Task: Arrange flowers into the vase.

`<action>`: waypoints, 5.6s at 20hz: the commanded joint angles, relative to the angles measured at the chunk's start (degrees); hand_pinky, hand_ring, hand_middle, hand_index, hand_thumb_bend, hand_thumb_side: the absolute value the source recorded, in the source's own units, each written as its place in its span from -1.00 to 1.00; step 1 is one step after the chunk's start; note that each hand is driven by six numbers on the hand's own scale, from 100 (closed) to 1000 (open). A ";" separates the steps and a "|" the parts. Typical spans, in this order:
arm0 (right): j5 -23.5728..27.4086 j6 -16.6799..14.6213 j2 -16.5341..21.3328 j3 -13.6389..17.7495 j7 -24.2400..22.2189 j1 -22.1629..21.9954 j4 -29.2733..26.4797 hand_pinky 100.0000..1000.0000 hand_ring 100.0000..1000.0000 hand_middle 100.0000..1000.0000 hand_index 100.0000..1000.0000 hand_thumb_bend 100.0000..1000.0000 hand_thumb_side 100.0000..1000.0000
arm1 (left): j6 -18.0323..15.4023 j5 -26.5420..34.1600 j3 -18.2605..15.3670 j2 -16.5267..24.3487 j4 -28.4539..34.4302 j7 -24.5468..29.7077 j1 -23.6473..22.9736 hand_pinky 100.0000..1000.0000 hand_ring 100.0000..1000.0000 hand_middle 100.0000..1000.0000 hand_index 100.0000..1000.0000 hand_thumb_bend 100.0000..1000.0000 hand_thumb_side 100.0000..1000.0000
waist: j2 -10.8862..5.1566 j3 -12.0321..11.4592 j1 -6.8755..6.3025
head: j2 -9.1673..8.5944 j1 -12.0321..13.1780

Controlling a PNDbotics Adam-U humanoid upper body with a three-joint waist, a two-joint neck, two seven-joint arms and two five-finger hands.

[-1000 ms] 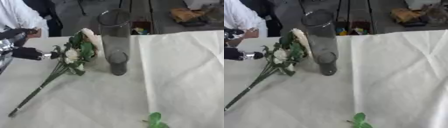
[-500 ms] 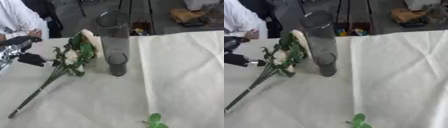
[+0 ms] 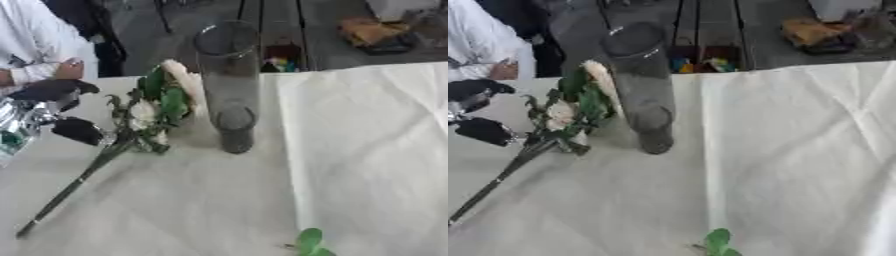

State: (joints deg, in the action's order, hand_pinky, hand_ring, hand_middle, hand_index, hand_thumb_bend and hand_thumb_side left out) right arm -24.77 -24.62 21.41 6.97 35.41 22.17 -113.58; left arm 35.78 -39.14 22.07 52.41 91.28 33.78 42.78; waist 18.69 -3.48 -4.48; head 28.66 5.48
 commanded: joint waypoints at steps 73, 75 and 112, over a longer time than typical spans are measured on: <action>1.91 -0.08 -0.22 -0.83 -1.36 0.63 -1.01 0.26 0.50 0.16 0.60 -1.00 1.00 | 1.86 -6.20 5.08 -10.76 -24.25 -9.23 6.36 -0.93 -0.61 -0.41 -0.18 -1.00 -0.42 | 0.57 1.72 -0.22 | -3.13 2.12; 1.94 -0.06 -0.21 -0.83 -1.39 0.61 -1.01 0.26 0.50 0.15 0.60 -1.00 1.00 | 2.15 -5.84 4.87 -10.92 -24.47 -9.59 6.38 -1.00 -0.65 -0.48 -0.24 -1.00 -0.35 | 0.56 1.77 -0.23 | -3.14 2.15; 2.69 0.57 -0.62 -0.82 -1.95 -0.09 -1.01 0.26 0.50 0.12 0.60 -1.00 1.00 | 7.68 -2.70 0.16 -10.33 -15.24 -27.70 4.23 -1.00 -1.00 -1.00 -1.00 -0.52 -0.77 | 0.24 1.24 -0.30 | -3.03 2.00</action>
State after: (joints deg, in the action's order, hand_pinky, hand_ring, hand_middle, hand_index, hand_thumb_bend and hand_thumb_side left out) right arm -22.43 -24.25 20.37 5.95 33.44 21.66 -113.58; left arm 43.05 -42.28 23.53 40.27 74.55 7.44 46.34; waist 20.21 -2.12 -4.90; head 26.08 7.49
